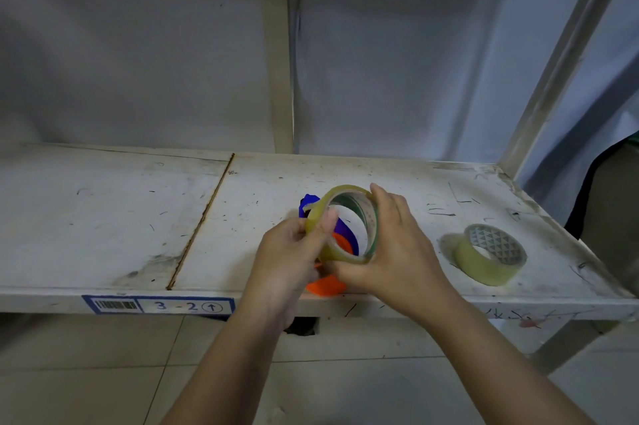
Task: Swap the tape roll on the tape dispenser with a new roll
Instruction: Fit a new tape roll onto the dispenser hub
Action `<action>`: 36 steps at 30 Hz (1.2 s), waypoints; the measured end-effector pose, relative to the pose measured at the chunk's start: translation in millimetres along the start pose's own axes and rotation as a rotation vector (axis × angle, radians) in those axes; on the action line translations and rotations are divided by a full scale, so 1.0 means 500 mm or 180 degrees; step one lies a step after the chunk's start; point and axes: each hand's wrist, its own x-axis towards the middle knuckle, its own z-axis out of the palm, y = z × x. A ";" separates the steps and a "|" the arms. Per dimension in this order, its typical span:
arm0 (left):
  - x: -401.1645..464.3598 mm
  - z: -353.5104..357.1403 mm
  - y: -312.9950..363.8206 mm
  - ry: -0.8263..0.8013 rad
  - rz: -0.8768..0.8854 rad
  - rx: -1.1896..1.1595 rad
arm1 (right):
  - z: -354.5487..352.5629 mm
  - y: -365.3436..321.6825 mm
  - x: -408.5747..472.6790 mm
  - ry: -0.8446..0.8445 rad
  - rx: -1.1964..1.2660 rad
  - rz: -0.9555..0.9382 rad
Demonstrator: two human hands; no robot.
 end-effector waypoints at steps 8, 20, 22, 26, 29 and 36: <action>0.048 -0.038 -0.053 0.0519 -0.1048 -0.0298 | 0.042 -0.016 0.019 -0.0444 0.0819 0.0383; 0.061 -0.007 -0.115 0.0339 -0.0838 0.0412 | 0.035 -0.016 0.049 -0.0403 0.1109 0.0765; 0.065 -0.003 -0.111 0.0295 -0.1316 -0.0836 | 0.033 -0.007 0.052 -0.0366 0.1359 0.0898; 0.063 0.005 -0.106 0.0481 -0.1595 -0.1539 | 0.029 0.012 0.052 -0.0346 0.1737 0.1071; 0.063 0.002 -0.095 0.0402 -0.1540 -0.1596 | 0.031 0.026 0.047 -0.0272 0.1810 0.1130; 0.054 -0.016 -0.084 0.0069 -0.1032 -0.1862 | 0.033 0.040 0.043 0.0057 0.1982 0.0996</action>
